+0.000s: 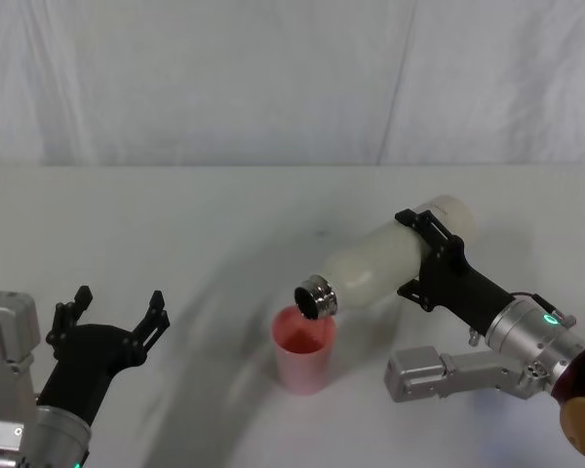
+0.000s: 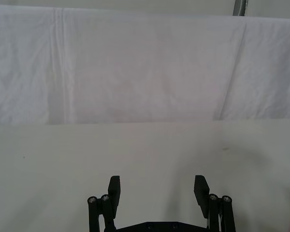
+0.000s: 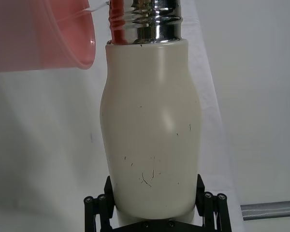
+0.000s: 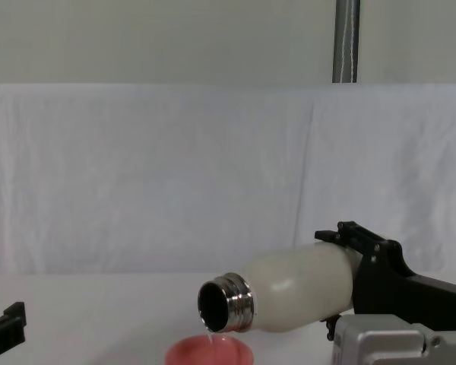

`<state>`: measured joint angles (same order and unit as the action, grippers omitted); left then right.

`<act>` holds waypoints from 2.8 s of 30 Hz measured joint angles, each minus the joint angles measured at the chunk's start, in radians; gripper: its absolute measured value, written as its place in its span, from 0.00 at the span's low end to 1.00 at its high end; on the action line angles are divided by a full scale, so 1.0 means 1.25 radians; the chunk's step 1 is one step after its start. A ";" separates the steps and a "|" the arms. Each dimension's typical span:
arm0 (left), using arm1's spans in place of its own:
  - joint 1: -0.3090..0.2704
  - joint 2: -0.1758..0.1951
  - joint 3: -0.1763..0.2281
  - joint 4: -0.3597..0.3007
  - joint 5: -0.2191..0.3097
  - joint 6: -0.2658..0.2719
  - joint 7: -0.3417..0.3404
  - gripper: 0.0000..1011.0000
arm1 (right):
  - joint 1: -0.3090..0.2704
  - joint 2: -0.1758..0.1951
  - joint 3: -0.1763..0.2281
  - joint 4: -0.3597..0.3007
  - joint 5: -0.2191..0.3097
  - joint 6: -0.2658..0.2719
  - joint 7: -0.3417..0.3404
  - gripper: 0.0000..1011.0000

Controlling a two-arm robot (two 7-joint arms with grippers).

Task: Grasp the thermos with one hand and pour water into the cup lid.

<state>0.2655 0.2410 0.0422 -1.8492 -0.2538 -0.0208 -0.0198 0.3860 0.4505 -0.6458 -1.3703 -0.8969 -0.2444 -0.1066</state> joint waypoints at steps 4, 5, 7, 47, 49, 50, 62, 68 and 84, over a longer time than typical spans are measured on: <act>0.000 0.000 0.000 0.000 0.000 0.000 0.000 0.99 | -0.001 0.001 0.000 -0.001 0.000 0.000 0.000 0.95; 0.000 0.000 0.000 0.000 0.000 0.000 0.000 0.99 | -0.001 0.001 0.000 -0.001 0.000 0.000 0.000 0.95; 0.000 0.000 0.000 0.000 0.000 0.000 0.000 0.99 | -0.001 0.001 0.000 -0.001 0.000 0.000 0.001 0.95; 0.000 0.000 0.000 0.000 0.000 0.000 0.000 0.99 | -0.001 0.002 -0.001 0.001 -0.002 0.000 0.000 0.95; 0.000 0.000 0.000 0.000 0.000 0.000 0.000 0.99 | -0.001 0.002 -0.001 0.001 -0.003 0.000 0.000 0.95; 0.000 0.000 0.000 0.000 0.000 0.000 0.000 0.99 | -0.001 0.002 -0.001 0.001 -0.003 0.000 0.000 0.95; 0.000 0.000 0.000 0.000 0.000 0.000 0.000 0.99 | 0.001 0.004 -0.003 0.000 -0.005 -0.001 0.000 0.95; 0.000 0.000 0.000 0.000 0.000 0.000 0.000 0.99 | 0.001 0.003 -0.002 0.000 0.001 -0.002 0.003 0.95; 0.000 0.000 0.000 0.000 0.000 0.000 0.000 0.99 | -0.009 0.000 0.020 -0.032 0.053 -0.016 0.032 0.95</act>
<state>0.2655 0.2410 0.0421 -1.8492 -0.2538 -0.0208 -0.0199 0.3743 0.4509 -0.6213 -1.4102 -0.8305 -0.2645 -0.0661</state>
